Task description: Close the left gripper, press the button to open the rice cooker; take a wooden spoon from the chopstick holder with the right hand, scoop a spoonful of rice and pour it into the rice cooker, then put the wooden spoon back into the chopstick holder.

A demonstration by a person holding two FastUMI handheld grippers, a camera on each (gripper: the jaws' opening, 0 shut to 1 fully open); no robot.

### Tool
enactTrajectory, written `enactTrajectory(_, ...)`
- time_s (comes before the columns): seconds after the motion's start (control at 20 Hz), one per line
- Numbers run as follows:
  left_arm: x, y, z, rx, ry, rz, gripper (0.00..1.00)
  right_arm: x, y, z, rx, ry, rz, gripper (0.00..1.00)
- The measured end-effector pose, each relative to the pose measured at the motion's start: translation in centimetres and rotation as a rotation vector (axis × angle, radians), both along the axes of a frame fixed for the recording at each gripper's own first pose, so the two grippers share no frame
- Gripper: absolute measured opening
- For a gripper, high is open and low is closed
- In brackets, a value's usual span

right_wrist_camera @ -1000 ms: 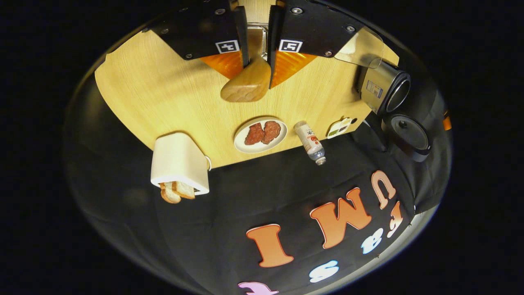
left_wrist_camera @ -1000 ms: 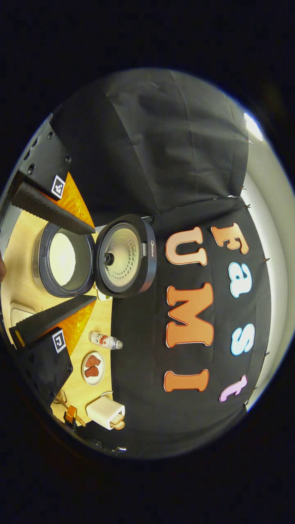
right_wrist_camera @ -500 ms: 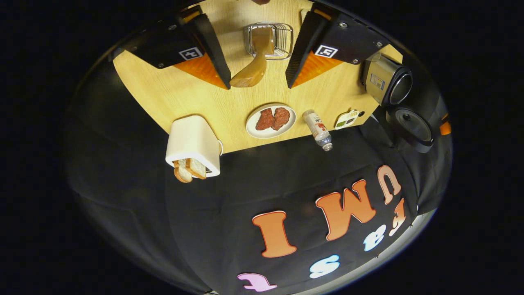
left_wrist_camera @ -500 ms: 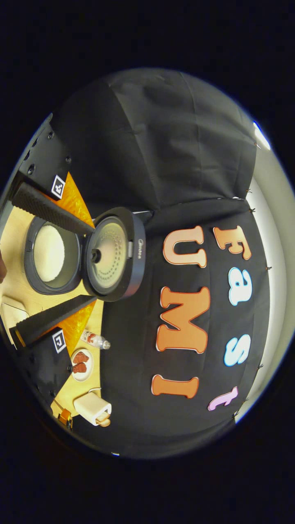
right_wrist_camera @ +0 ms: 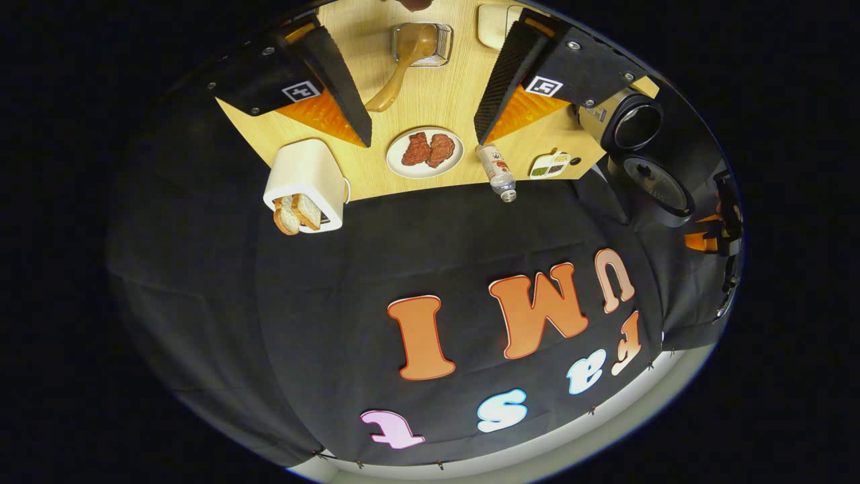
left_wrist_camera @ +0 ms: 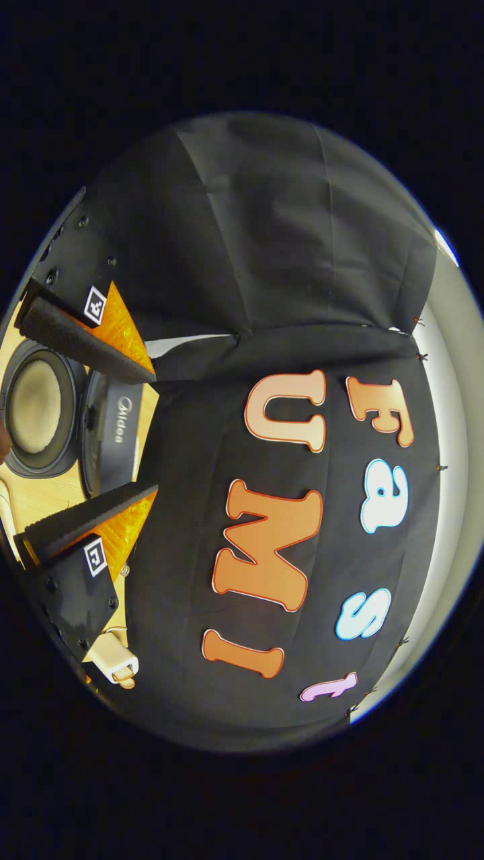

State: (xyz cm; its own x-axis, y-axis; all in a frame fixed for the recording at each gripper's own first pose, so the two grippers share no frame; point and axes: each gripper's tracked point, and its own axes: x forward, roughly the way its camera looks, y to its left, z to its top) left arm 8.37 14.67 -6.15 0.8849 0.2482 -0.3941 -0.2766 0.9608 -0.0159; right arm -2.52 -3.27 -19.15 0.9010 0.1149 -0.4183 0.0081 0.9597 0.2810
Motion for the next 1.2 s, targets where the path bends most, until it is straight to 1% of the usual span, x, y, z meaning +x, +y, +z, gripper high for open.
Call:
enactTrajectory(0.15,2.9,0.8,-1.4,0.066,0.04,0.003,0.98,0.4,0.5,0.6,0.01,0.002,0.006,0.95)
enactTrajectory(0.2,3.3,1.6,-2.3,0.089,0.07,0.028,0.98,0.7,0.6,0.6,0.006,0.003,0.012,0.95)
enactTrajectory(0.3,3.3,3.1,-4.0,0.096,0.118,0.081,1.0,1.0,1.3,1.1,0.01,0.001,0.035,0.95)
enactTrajectory(0.35,3.3,3.3,-4.6,0.092,0.131,0.081,1.0,1.2,1.7,1.5,0.019,-0.007,0.04,0.95)
enactTrajectory(0.5,2.7,2.7,-5.2,0.078,0.189,0.041,1.0,1.7,2.6,1.2,0.022,-0.002,0.061,0.95)
enactTrajectory(0.6,1.1,2.4,-6.3,0.066,0.256,0.032,1.0,1.9,3.4,1.1,0.023,0.0,0.081,0.95)
enactTrajectory(0.75,-2.3,1.9,-8.7,0.05,0.368,0.049,1.0,2.3,5.1,1.6,0.047,-0.027,0.126,0.95)
enactTrajectory(0.9,-6.4,0.6,-12.2,-0.026,0.509,0.049,1.0,2.5,6.1,1.5,0.055,-0.032,0.153,0.95)
enactTrajectory(0.95,-7.9,0.1,-13.3,-0.026,0.546,0.043,1.0,2.5,6.3,1.6,0.055,-0.036,0.159,0.95)
enactTrajectory(1.05,-9.3,-0.4,-15.3,-0.006,0.598,0.028,1.0,2.4,6.7,1.7,0.048,-0.036,0.175,0.95)
enactTrajectory(1.15,-11.1,-0.8,-17.4,-0.046,0.673,0.04,1.0,2.2,7.0,1.4,0.037,-0.031,0.192,0.95)
enactTrajectory(1.2,-12.2,-1.0,-18.8,-0.082,0.726,0.046,1.0,2.0,7.2,1.5,0.032,-0.032,0.202,0.95)
